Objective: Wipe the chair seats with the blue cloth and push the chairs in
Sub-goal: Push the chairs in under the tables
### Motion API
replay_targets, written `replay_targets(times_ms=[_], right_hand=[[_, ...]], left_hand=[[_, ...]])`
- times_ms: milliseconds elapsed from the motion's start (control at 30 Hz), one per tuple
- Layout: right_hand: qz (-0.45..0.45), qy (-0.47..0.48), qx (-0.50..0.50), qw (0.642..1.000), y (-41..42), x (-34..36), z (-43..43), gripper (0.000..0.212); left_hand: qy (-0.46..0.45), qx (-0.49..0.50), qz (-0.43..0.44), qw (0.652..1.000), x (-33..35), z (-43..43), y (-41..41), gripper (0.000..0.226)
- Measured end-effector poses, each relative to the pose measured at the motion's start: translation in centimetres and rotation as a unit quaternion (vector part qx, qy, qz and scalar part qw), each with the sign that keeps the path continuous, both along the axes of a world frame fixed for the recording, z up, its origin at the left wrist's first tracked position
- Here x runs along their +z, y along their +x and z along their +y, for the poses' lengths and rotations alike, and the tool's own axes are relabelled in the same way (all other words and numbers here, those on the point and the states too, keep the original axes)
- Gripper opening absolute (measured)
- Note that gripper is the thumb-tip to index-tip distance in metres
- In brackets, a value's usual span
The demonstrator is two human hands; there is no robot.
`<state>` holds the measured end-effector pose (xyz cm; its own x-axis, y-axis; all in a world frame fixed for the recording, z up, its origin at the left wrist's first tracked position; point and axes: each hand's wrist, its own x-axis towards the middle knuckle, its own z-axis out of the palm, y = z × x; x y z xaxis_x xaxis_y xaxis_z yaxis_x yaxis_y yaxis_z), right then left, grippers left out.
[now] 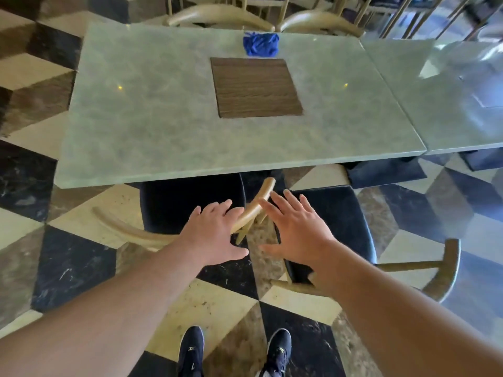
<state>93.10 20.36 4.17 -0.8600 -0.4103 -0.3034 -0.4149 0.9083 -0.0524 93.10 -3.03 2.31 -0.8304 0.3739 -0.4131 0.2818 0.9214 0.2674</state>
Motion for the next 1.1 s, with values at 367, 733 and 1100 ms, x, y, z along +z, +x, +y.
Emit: replay_targets(times_ms=[367,733,1100], right_hand=[[-0.001,0.029,-0.042,0.999,8.5,1.5,25.9,0.11],[-0.115,0.038,0.021,0.992,12.5,-5.6,45.5,0.121],[-0.136,0.115,0.115,0.977,11.0,-9.0,45.3,0.014]], left_hand=[[-0.001,-0.047,0.007,0.999,0.8,25.5,5.9,0.108],[-0.067,0.006,-0.079,0.995,-4.6,43.2,12.5,0.12],[-0.126,-0.039,-0.063,0.989,-8.2,43.7,14.7,0.039]])
